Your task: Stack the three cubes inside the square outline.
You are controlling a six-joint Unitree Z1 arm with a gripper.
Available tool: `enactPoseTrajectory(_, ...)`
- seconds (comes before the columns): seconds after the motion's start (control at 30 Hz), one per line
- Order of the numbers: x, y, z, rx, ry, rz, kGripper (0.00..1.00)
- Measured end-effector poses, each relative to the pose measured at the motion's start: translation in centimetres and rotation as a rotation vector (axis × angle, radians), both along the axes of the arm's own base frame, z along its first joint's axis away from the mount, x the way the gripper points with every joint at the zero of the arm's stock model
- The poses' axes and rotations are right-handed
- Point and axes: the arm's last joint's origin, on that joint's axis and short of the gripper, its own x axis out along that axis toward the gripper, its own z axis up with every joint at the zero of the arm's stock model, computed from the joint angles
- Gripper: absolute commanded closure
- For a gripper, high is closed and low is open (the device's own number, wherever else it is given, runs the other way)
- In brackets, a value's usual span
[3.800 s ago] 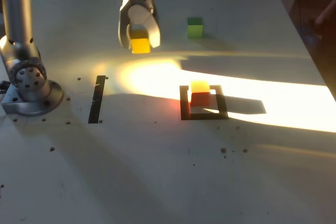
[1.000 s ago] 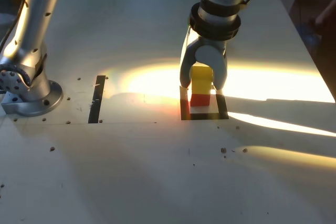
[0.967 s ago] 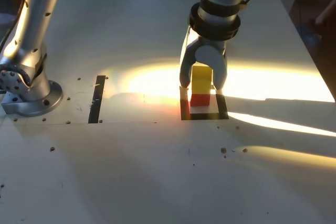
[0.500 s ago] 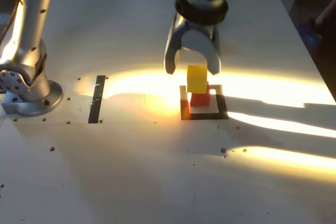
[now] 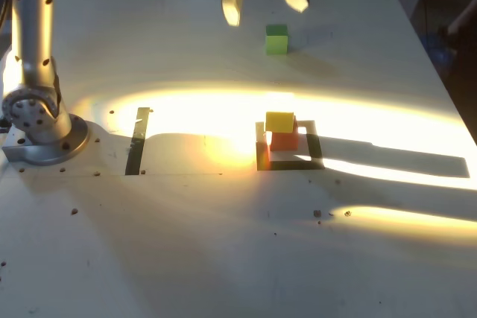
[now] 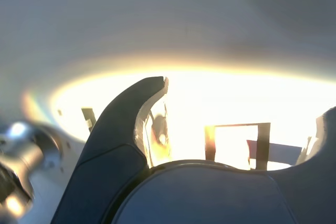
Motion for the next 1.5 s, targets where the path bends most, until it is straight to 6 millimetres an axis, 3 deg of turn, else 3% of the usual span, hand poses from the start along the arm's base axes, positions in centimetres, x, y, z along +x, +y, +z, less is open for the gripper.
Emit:
enactPoseTrajectory(0.1, 0.8, 4.1, -0.9, 0.003, 0.017, -0.001, 0.02)
enactPoseTrajectory(0.2, 0.4, 8.3, -1.7, -0.002, 0.040, -0.003, 0.04)
enactPoseTrajectory(0.3, 0.0, 10.6, -2.8, -0.014, 0.066, 0.036, 0.05)
enactPoseTrajectory(0.5, 1.9, 11.5, -7.1, -0.071, 0.137, 0.054, 0.08)
enactPoseTrajectory(1.0, 4.8, 12.5, -10.7, -0.102, 0.117, 0.027, 0.18)
enactPoseTrajectory(1.1, 5.0, 12.4, -10.7, -0.107, 0.112, 0.024, 0.24)
enactPoseTrajectory(1.37, 5.1, 12.2, -10.7, -0.117, 0.103, 0.049, 0.53)
enactPoseTrajectory(1.5, 5.1, 12.2, -10.7, -0.115, 0.104, 0.049, 0.60)
